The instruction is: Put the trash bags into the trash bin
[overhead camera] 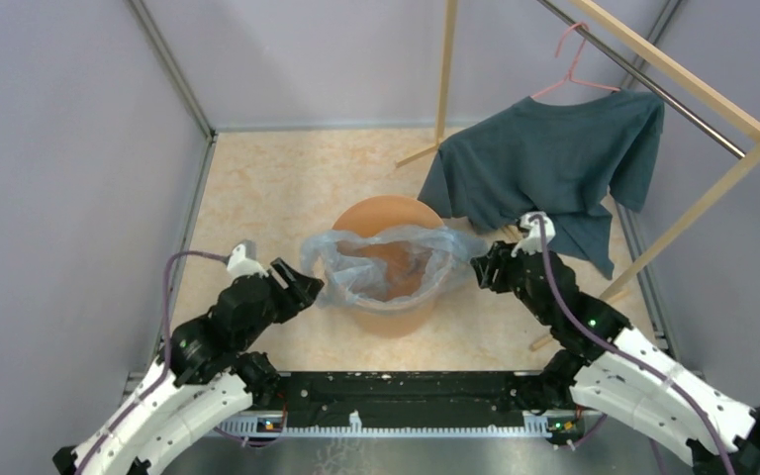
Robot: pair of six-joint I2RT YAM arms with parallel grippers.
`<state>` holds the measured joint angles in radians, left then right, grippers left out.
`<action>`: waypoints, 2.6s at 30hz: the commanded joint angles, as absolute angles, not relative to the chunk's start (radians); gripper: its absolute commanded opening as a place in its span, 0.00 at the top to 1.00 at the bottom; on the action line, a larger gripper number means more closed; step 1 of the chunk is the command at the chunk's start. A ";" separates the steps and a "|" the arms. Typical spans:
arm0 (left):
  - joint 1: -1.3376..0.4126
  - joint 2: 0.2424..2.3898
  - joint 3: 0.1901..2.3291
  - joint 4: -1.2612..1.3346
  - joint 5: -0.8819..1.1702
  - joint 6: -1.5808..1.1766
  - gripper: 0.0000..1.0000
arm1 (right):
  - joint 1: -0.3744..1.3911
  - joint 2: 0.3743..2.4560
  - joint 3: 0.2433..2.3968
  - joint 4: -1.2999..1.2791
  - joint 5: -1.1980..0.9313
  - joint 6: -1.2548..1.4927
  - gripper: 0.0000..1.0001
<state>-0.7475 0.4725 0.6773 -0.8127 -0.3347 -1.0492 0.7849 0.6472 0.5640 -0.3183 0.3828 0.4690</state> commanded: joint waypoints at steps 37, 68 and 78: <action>-0.743 0.909 1.120 -0.830 -0.615 -0.513 0.99 | 0.615 0.938 0.893 -0.161 0.103 0.245 1.00; -0.307 1.163 1.054 -0.496 0.132 -0.422 1.00 | 0.581 0.922 0.980 -0.397 0.115 0.209 0.69; -0.307 1.152 1.054 -0.500 0.156 -0.420 1.00 | 0.581 0.696 0.861 -0.334 -0.166 0.114 0.26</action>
